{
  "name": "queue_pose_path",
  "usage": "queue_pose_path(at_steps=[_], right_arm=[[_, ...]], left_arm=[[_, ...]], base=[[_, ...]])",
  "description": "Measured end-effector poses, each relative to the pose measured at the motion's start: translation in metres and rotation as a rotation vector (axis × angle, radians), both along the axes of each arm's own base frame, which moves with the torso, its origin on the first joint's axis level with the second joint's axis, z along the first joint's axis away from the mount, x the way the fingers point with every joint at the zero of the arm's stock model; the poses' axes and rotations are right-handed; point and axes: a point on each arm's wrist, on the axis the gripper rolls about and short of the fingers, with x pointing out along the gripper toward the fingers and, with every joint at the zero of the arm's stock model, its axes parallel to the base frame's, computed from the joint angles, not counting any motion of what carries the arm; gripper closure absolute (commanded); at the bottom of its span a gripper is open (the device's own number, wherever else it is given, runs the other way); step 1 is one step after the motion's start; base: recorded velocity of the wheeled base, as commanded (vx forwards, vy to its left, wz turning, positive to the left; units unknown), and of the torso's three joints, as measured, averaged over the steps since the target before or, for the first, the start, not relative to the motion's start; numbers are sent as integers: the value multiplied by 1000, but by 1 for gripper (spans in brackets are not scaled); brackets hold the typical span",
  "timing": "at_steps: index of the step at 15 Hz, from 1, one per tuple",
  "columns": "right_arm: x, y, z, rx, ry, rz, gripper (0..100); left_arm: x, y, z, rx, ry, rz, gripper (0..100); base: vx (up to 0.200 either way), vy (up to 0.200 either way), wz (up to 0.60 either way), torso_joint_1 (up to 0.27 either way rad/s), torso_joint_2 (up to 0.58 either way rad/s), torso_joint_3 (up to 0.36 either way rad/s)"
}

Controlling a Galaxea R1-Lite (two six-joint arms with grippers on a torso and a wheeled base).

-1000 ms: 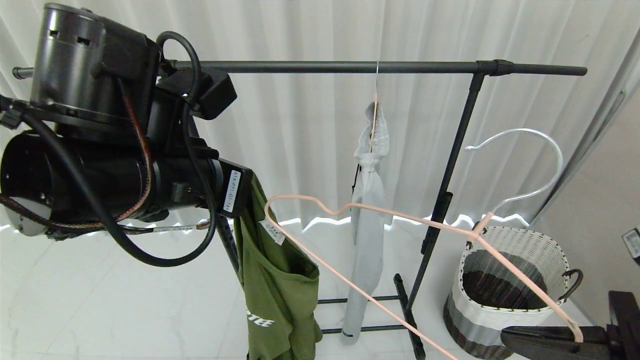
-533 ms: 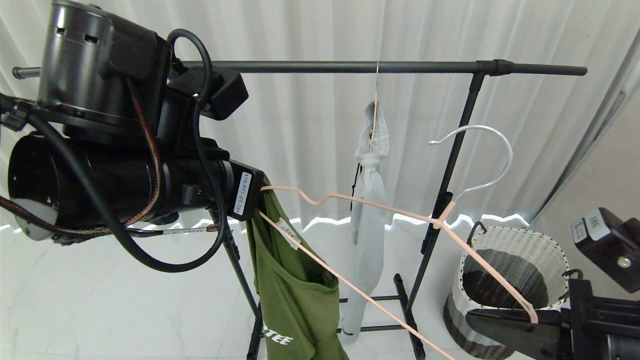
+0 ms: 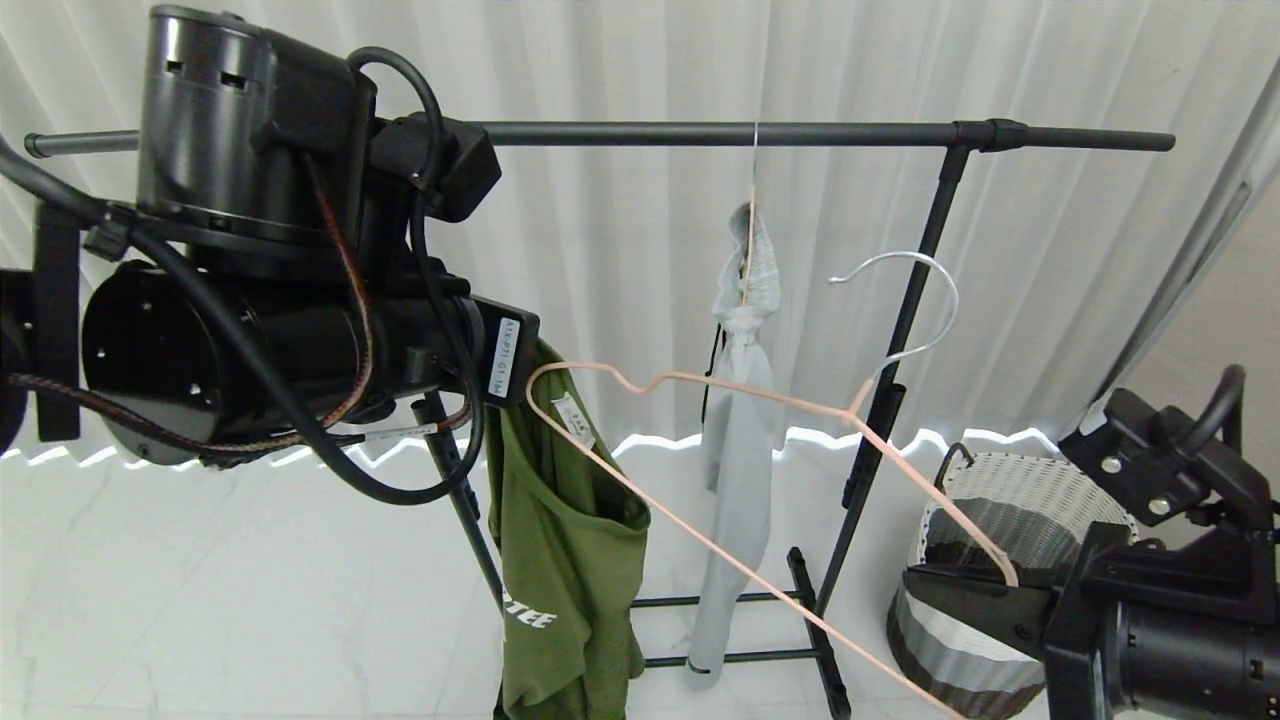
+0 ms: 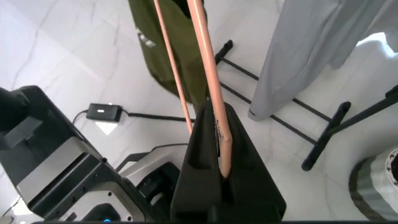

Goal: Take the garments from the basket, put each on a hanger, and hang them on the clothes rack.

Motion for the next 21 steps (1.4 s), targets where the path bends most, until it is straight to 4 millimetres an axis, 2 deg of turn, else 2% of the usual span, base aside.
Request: queue_pose_path(at_steps=[3,7,10,17,21], right_arm=[[7,1,1,6,-6,-29,100],[12,12,3,46,-36,-13,100],[9,20,-2,28,-21,25,100],[-1,30,-11,-9,20,115,100],[5,45,-16,3,19,120,100]], left_arm=[[-1,-3,-1,0,3,-10,100],[-7,-13,-2,0,7,-53,100],[-9,-15,-4,26,9,-82,100],[-10,-16,-5,131,-9,-279,100],[-20,-28,-5,116,-9,-343,100]], base=[[0,0,0,0,0,0],[0,0,0,0,0,0],[0,0,0,0,0,0],[0,0,0,0,0,0],[0,0,0,0,0,0]])
